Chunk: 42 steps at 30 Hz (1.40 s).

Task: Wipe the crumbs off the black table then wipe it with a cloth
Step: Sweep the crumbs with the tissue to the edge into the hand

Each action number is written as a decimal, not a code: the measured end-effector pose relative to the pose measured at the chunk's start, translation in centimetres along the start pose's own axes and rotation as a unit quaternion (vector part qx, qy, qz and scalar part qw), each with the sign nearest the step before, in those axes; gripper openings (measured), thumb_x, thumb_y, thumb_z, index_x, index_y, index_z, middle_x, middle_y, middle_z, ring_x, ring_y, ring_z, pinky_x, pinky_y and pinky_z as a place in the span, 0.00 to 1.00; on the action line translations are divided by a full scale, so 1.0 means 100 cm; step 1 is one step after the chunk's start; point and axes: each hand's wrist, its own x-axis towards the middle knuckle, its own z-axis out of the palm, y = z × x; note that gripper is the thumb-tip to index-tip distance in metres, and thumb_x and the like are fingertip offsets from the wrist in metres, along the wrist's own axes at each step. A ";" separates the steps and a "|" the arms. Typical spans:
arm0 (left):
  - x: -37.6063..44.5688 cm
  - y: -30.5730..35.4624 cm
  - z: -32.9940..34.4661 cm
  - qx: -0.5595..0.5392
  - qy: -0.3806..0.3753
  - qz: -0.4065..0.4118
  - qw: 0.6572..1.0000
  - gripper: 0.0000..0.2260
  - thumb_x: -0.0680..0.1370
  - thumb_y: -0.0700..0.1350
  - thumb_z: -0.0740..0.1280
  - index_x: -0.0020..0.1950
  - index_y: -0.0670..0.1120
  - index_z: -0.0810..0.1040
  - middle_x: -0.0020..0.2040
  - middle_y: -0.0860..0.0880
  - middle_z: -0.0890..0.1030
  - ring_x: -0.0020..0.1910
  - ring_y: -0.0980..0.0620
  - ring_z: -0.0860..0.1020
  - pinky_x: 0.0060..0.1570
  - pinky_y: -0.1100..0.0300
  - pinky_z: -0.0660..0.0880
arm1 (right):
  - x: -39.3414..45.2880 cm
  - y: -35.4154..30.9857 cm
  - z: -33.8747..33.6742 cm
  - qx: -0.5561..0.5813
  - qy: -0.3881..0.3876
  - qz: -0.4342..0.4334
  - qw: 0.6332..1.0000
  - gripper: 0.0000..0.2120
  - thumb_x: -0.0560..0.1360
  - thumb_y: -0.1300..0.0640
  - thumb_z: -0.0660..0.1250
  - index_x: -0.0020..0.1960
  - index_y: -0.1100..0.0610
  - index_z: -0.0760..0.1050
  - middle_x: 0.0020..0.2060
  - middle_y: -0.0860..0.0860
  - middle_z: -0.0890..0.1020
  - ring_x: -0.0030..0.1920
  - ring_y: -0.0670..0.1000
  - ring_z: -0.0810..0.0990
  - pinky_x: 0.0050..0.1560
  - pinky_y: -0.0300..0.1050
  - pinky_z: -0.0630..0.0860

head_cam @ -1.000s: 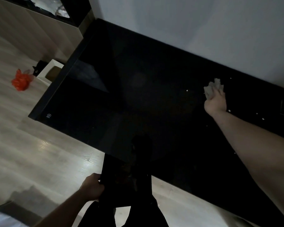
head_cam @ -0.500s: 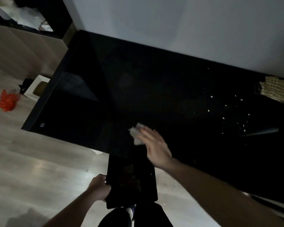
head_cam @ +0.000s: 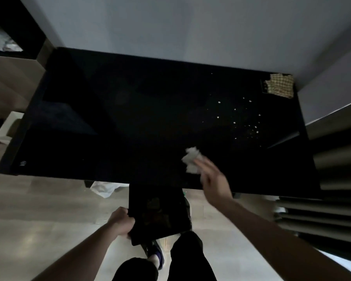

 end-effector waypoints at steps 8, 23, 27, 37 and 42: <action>-0.004 0.026 0.038 0.000 0.025 -0.007 1.000 0.11 0.69 0.40 0.62 0.44 0.43 0.84 0.40 0.42 0.87 0.37 0.43 0.87 0.38 0.46 0.86 | 0.075 0.108 -0.123 -0.079 0.128 0.123 0.981 0.32 0.78 0.71 0.58 0.76 0.47 0.71 0.78 0.45 0.68 0.78 0.45 0.65 0.78 0.40 0.60; -0.022 0.076 0.107 0.029 0.031 -0.035 0.998 0.11 0.72 0.37 0.62 0.38 0.50 0.81 0.34 0.47 0.85 0.26 0.52 0.83 0.24 0.61 0.76 | 0.127 0.172 -0.110 -0.253 -0.005 0.071 0.965 0.36 0.81 0.58 0.60 0.85 0.47 0.49 0.85 0.50 0.48 0.82 0.56 0.56 0.80 0.61 0.58; -0.019 0.074 0.110 0.027 0.018 -0.034 0.999 0.11 0.70 0.37 0.62 0.43 0.47 0.83 0.36 0.45 0.86 0.29 0.47 0.85 0.28 0.56 0.81 | 0.074 0.133 -0.067 -0.204 -0.060 -0.029 0.977 0.36 0.81 0.58 0.60 0.84 0.43 0.49 0.85 0.46 0.51 0.83 0.52 0.55 0.80 0.58 0.60; -0.019 0.065 0.099 0.079 0.004 -0.020 0.997 0.13 0.67 0.46 0.63 0.46 0.48 0.84 0.40 0.48 0.85 0.40 0.48 0.86 0.29 0.63 0.77 | -0.064 0.050 0.028 -0.008 -0.242 -0.113 0.964 0.35 0.77 0.65 0.64 0.77 0.36 0.67 0.74 0.19 0.52 0.79 0.36 0.57 0.80 0.37 0.53; -0.019 0.063 0.091 0.087 -0.003 -0.022 0.996 0.16 0.67 0.44 0.63 0.51 0.49 0.85 0.42 0.49 0.85 0.39 0.51 0.86 0.29 0.65 0.78 | -0.011 0.052 -0.019 0.050 -0.096 -0.026 0.994 0.27 0.83 0.58 0.58 0.73 0.30 0.69 0.75 0.31 0.68 0.77 0.35 0.63 0.74 0.41 0.69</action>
